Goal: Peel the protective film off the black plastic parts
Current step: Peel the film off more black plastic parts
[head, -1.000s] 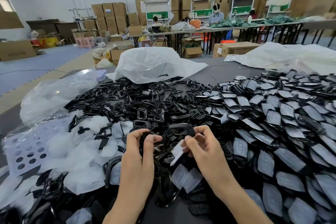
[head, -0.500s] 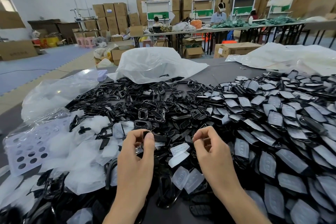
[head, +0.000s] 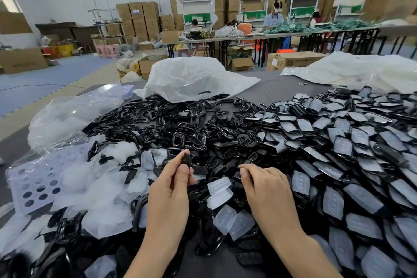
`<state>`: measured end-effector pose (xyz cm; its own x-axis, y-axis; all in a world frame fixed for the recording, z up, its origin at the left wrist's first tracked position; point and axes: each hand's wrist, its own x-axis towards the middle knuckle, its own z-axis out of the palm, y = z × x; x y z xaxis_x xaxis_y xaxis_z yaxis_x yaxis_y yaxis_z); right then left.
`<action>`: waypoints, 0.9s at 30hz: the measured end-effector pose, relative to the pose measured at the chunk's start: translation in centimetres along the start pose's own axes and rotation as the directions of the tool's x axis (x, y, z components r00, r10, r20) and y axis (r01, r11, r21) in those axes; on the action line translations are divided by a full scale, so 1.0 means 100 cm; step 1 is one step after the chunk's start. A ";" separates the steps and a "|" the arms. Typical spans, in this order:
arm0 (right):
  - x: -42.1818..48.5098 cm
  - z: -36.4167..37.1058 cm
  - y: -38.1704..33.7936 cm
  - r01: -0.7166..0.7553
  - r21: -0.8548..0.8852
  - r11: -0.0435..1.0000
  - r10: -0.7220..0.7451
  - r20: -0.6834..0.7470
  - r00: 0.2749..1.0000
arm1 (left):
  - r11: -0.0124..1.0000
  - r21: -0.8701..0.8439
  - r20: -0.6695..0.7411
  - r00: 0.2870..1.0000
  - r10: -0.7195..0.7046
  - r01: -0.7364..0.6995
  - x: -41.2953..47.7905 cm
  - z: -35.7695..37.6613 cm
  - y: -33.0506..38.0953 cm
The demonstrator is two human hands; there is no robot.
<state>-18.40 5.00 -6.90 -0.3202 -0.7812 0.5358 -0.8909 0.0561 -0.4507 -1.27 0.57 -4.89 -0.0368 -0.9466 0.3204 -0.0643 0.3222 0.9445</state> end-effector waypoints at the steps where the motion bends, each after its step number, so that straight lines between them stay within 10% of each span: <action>1: 0.000 -0.001 0.000 -0.027 0.122 0.992 0.032 -0.035 0.999 | 1.000 -0.014 0.001 1.000 -0.008 0.008 0.000 0.000 0.001; 6: 0.008 -0.008 -0.002 -0.320 0.743 0.587 0.294 0.173 0.940 | 0.998 -0.056 0.015 1.000 -0.019 0.020 -0.001 0.000 0.003; 14: 0.019 -0.012 0.004 -0.396 0.878 -0.269 0.259 0.462 0.848 | 0.996 -0.082 0.025 0.999 -0.043 0.045 -0.001 -0.001 0.001; 27: 0.009 0.001 -0.011 -0.502 0.857 0.119 0.103 0.492 0.864 | 0.999 0.015 0.144 0.989 0.045 -0.048 -0.006 0.004 0.005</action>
<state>-17.67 4.17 -6.05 -0.2099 -0.9756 0.0651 0.3308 -0.1335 -0.9342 -1.72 1.29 -4.65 -0.1831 -0.9191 0.3490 -0.0779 0.3674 0.9268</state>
